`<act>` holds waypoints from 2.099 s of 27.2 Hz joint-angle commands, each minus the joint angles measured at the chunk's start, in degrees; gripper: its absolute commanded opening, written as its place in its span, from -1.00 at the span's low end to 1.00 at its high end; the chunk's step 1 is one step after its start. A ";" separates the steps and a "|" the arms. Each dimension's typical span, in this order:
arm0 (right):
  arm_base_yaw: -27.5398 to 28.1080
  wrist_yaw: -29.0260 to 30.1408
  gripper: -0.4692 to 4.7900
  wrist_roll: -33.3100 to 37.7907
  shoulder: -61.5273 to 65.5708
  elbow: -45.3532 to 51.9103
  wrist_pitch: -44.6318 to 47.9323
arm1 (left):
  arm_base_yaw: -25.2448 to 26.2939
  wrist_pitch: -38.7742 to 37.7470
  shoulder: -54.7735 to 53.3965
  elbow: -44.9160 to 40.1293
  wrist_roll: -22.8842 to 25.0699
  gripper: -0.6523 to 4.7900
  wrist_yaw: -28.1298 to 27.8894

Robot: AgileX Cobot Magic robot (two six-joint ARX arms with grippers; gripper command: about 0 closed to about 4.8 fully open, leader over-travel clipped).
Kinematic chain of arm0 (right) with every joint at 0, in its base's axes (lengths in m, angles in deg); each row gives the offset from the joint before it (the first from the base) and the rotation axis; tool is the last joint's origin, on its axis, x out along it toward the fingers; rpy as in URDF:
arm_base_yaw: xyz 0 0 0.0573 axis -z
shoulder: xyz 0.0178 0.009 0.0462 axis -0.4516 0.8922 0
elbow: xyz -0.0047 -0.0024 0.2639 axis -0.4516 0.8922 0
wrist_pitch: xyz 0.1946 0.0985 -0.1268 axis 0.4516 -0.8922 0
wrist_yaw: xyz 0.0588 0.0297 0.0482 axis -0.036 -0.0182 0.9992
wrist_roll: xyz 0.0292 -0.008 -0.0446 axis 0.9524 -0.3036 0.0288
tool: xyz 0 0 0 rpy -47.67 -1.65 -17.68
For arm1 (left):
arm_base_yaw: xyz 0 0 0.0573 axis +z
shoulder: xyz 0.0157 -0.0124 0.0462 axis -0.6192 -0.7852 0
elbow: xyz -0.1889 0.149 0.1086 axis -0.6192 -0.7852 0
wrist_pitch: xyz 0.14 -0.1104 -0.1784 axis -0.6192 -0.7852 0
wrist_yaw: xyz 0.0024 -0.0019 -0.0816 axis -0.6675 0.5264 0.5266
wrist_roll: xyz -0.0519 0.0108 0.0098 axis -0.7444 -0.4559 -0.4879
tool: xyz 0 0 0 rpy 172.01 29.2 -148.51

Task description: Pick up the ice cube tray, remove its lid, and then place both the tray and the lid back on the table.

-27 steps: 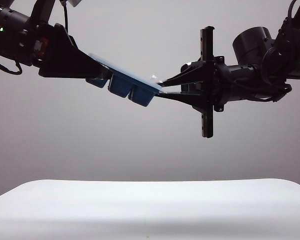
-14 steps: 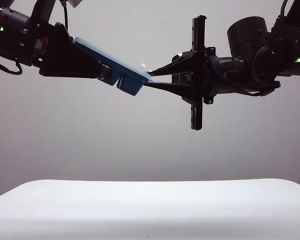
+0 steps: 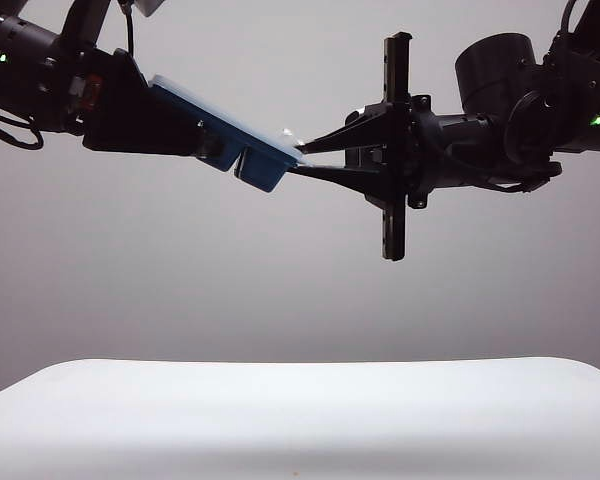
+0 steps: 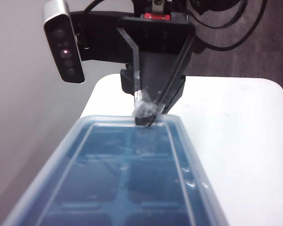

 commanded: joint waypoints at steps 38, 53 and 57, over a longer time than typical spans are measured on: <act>1.57 4.31 -0.65 -0.09 -0.39 0.59 1.25 | -0.07 4.28 0.11 0.28 -0.20 0.01 -2.45; 1.49 4.44 -0.84 0.37 -0.39 0.55 3.10 | -0.07 1.20 -0.13 0.26 -0.35 0.01 -2.97; 2.05 4.33 -0.84 1.51 -0.39 0.46 6.08 | -0.07 -0.52 -0.13 0.26 -0.33 0.02 -5.51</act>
